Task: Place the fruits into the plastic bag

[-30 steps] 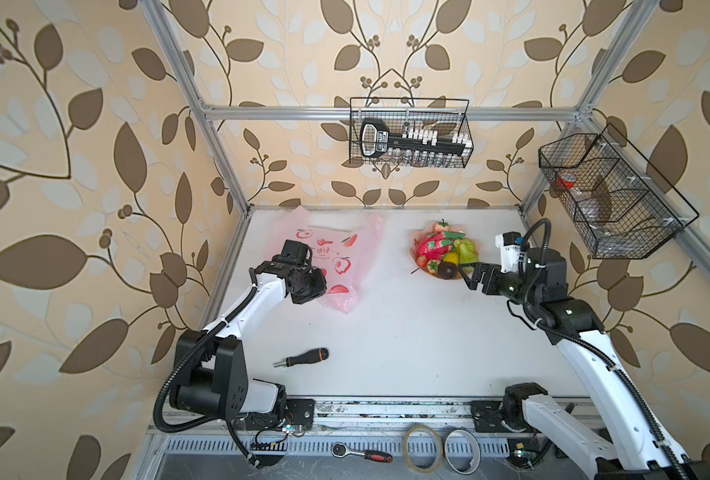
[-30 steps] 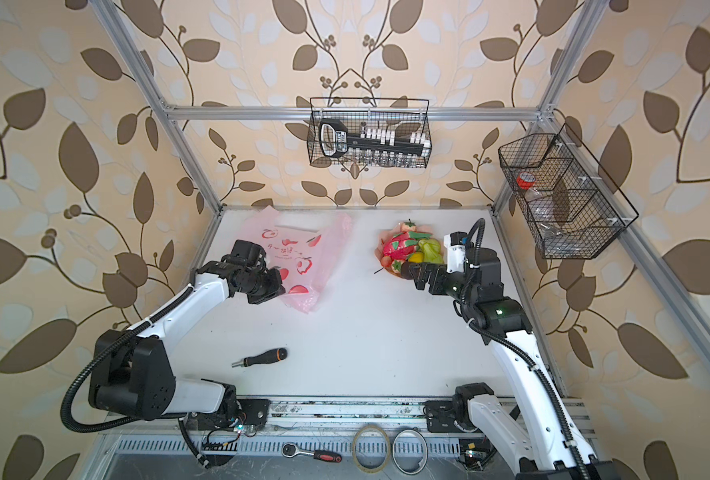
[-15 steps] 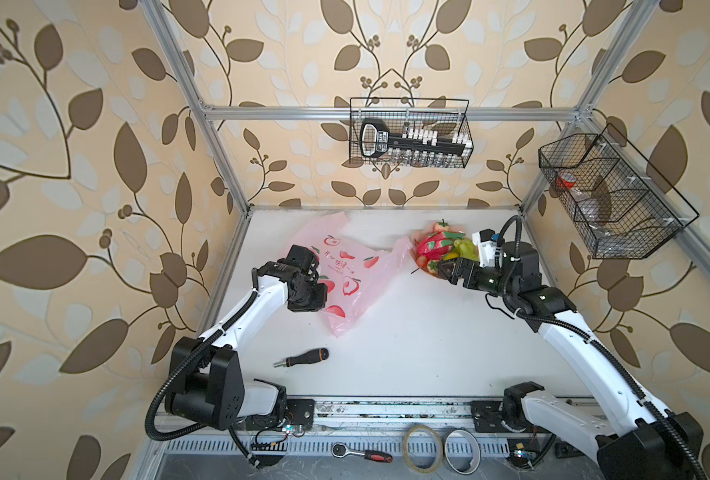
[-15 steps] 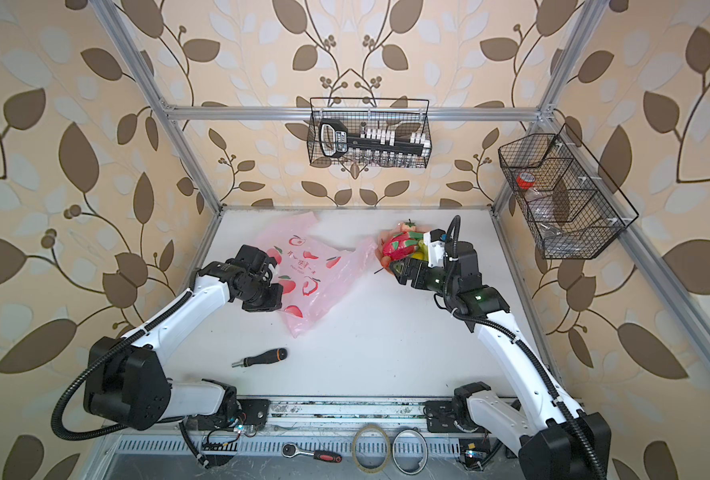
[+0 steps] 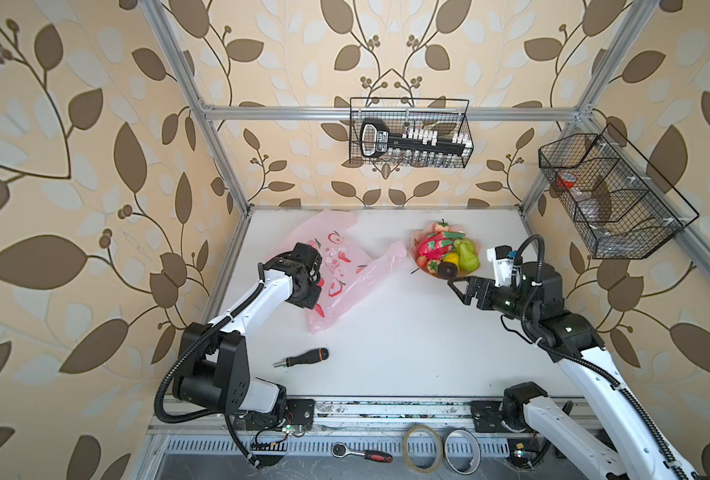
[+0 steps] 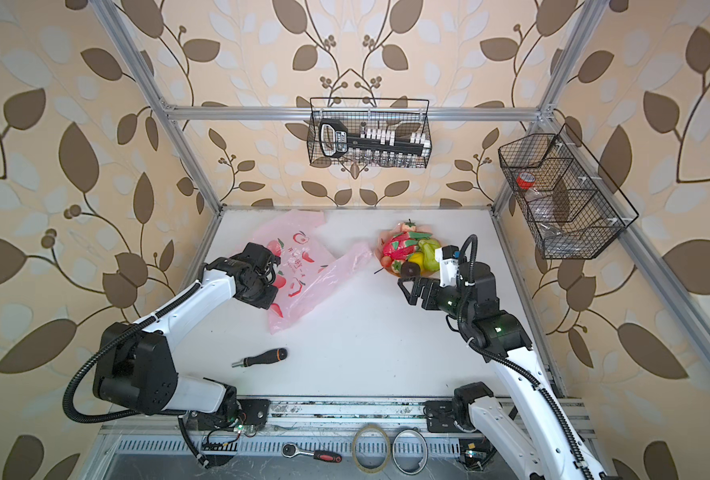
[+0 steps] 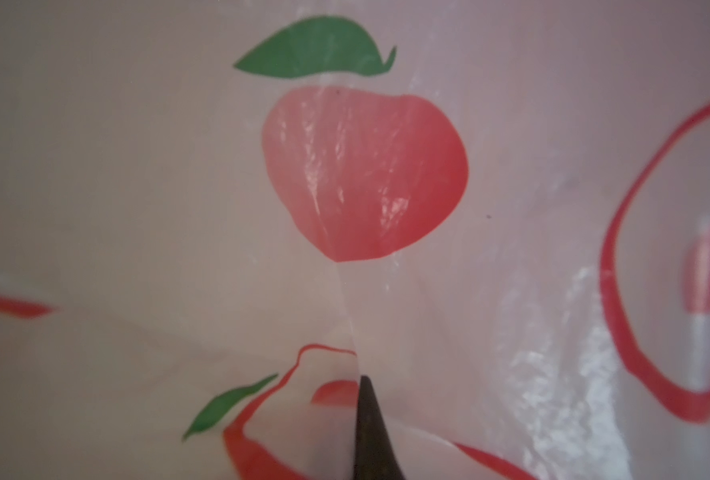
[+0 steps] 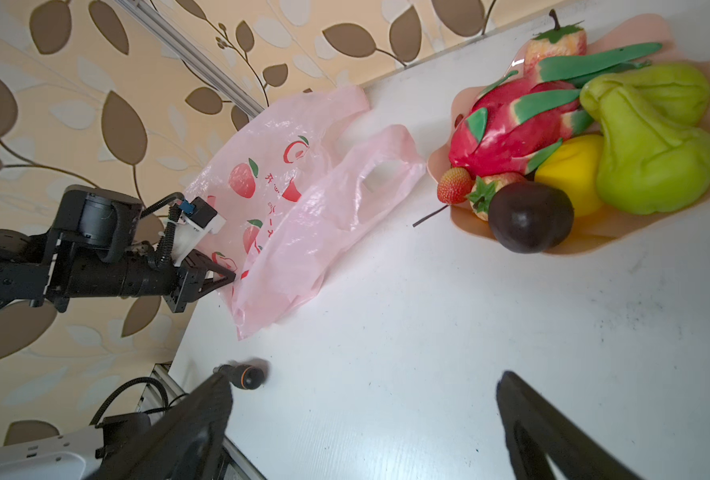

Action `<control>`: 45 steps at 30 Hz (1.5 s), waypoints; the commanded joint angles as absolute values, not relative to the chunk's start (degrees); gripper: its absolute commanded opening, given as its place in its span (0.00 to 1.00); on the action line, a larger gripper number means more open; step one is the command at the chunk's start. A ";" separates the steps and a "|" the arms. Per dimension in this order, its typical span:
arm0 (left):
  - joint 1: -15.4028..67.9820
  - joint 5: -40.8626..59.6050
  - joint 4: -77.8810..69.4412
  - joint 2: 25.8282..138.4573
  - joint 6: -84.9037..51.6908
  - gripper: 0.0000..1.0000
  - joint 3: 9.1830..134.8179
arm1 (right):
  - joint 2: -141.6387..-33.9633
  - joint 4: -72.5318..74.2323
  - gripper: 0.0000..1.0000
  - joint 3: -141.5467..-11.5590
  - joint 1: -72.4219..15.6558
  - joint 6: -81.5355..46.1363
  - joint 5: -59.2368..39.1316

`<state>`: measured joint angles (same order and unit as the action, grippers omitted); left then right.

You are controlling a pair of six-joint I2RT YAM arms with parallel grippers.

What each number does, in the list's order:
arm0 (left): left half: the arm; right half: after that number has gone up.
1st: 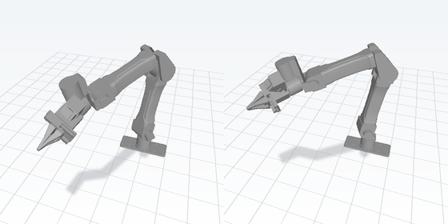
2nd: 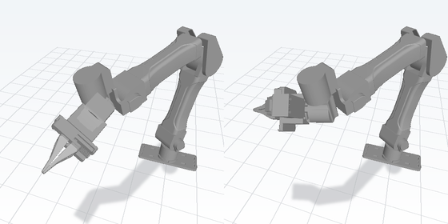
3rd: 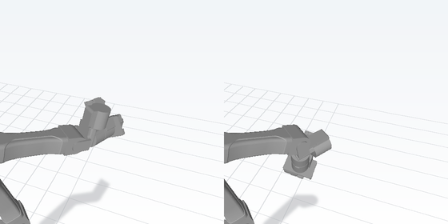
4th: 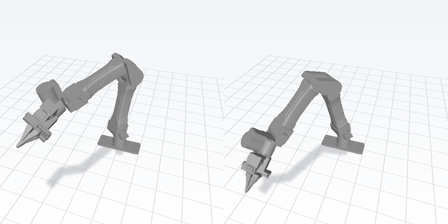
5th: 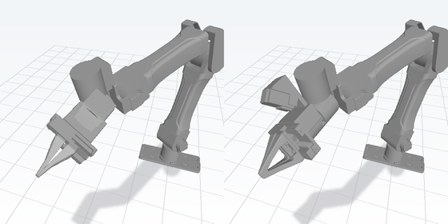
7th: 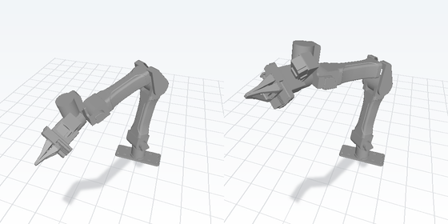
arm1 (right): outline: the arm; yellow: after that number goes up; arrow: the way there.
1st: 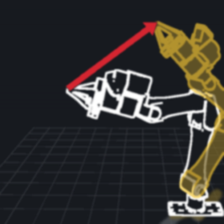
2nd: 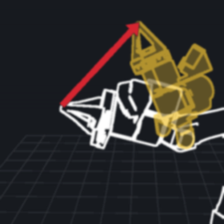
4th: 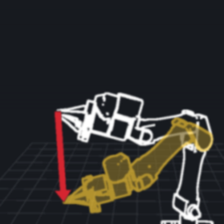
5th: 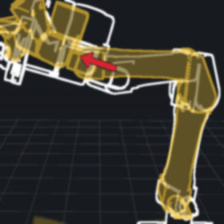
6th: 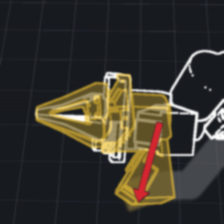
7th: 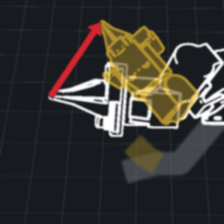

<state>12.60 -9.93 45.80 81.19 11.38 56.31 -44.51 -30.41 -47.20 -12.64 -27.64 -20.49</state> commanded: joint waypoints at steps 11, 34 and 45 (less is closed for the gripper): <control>9.89 -14.93 54.95 76.47 -2.18 0.99 81.94 | -42.57 -40.51 1.00 -48.78 -12.94 -21.62 -19.69; 27.25 -10.19 75.51 131.74 -19.26 0.95 138.56 | -35.55 -47.64 1.00 -48.70 -12.88 -24.02 -18.08; 29.66 -10.73 72.43 115.52 -13.21 0.91 107.99 | -37.03 -46.44 1.00 -48.71 -12.92 -23.12 -17.97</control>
